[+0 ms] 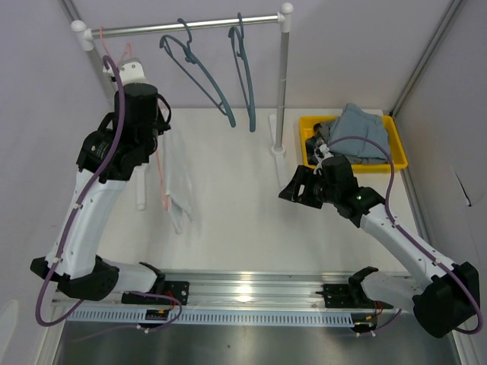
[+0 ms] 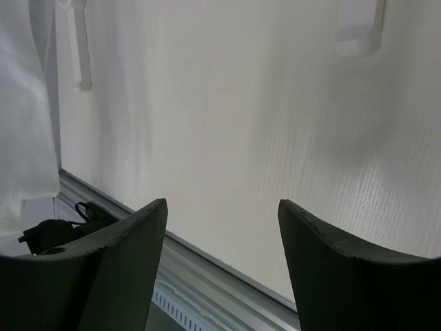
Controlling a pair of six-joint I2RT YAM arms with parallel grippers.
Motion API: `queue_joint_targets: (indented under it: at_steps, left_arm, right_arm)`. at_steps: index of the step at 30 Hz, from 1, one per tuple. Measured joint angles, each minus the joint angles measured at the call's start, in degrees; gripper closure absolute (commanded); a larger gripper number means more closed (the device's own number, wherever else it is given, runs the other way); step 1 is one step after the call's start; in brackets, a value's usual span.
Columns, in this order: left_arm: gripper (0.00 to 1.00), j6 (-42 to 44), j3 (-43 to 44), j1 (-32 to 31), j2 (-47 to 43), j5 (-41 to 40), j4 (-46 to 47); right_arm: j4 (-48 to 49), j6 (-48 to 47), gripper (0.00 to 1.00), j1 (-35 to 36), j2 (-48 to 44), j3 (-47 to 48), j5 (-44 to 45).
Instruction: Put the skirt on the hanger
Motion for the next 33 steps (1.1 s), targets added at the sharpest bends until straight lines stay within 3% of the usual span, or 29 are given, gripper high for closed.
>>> queue_joint_targets:
  at_steps: [15, 33]
  left_arm:
    - [1.00, 10.4, 14.3, 15.1, 11.0, 17.6, 10.2]
    - [1.00, 16.1, 19.7, 19.6, 19.0, 29.3, 17.6]
  right_arm:
    - [0.9, -4.7, 0.28, -3.7, 3.5, 5.5, -4.6]
    - [4.3, -6.7, 0.28, -7.0, 7.0, 6.4, -8.2]
